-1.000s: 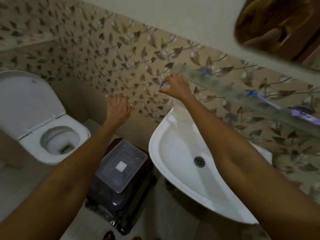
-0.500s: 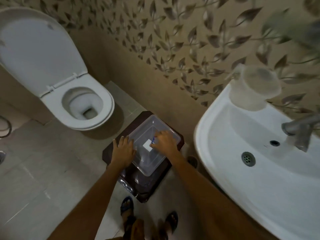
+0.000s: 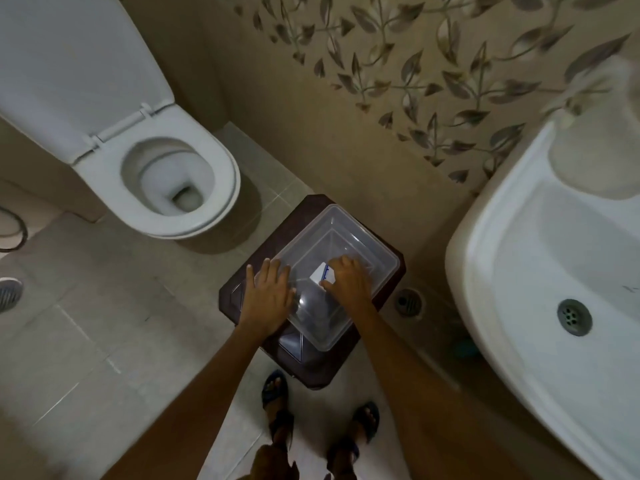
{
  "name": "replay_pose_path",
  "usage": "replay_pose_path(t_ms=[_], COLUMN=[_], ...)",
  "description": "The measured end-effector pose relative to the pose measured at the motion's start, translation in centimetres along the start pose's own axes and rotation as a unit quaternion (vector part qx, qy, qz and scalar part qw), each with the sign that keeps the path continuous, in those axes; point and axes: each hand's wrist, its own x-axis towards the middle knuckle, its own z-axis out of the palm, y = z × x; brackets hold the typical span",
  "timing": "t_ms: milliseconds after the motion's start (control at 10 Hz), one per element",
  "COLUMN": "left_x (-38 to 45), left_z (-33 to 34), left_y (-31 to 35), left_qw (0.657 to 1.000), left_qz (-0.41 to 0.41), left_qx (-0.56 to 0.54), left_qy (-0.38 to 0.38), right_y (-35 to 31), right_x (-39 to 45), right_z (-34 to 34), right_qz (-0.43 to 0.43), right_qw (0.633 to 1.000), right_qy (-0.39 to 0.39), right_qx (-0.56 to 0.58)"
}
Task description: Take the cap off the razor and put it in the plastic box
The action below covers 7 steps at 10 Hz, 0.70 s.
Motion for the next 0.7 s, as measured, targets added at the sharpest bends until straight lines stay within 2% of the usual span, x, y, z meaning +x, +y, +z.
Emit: replay_pose_path(t_ms=[400, 600, 700], left_x=[0.2, 0.1, -0.1], left_z=[0.9, -1.4, -3.6], left_y=[0.9, 2.0, 3.1], left_qw=[1.0, 1.0, 0.997], left_qz=[0.016, -0.008, -0.01], left_qx=[0.0, 0.008, -0.013], left_qy=[-0.018, 0.011, 0.071], right_y=[1.1, 0.2, -1.0], right_x=[0.1, -2.9, -4.2], right_z=[0.7, -1.9, -4.4], right_qz=[0.008, -0.014, -0.059], right_qw=[0.999, 0.996, 0.99], right_qy=[-0.02, 0.057, 0.111], right_qx=[0.039, 0.061, 0.057])
